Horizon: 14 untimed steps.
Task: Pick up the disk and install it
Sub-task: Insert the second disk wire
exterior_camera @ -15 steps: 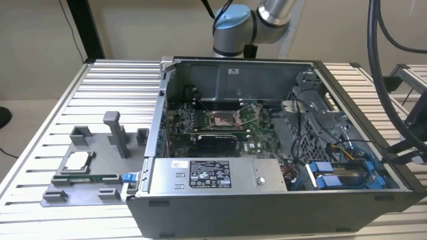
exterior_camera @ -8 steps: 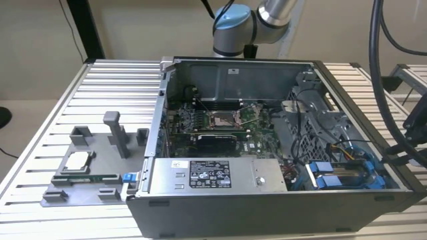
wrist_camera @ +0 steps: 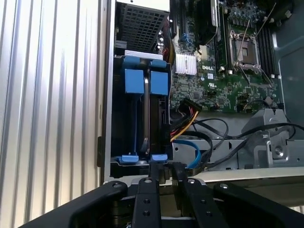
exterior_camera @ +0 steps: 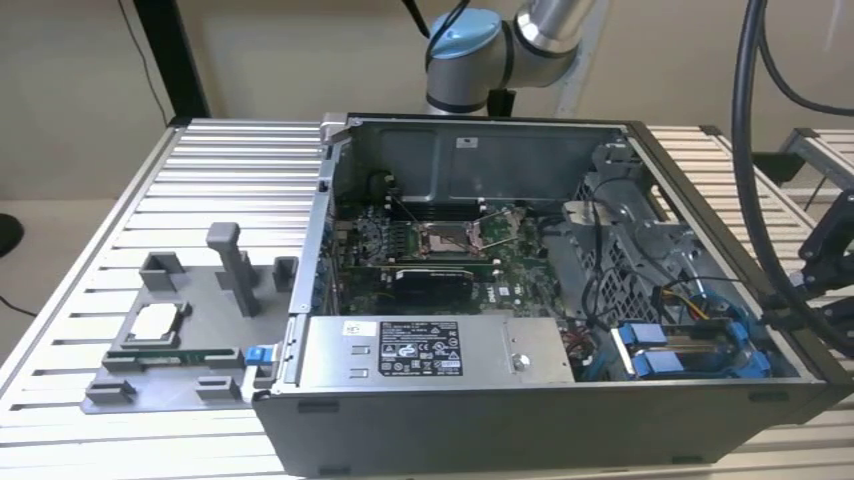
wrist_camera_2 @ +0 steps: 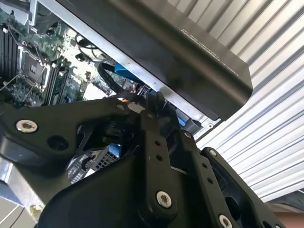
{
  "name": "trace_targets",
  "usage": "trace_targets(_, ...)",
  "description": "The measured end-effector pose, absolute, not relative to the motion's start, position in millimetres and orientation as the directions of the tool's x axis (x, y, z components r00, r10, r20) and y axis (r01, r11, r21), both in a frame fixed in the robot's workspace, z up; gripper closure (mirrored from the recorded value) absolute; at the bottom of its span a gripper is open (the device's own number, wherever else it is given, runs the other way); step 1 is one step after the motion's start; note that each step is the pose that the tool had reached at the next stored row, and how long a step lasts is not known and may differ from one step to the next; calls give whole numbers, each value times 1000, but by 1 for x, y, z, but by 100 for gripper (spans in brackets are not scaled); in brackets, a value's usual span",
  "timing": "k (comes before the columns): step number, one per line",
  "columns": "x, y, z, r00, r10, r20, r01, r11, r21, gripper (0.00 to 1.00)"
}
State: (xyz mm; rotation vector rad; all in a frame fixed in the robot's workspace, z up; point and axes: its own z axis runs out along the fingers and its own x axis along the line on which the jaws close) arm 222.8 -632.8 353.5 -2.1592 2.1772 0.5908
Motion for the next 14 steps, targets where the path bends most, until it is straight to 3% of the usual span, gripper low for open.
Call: trace_targets(14,230,-637,355,-24,-957,-288,-966,-52,254,0)
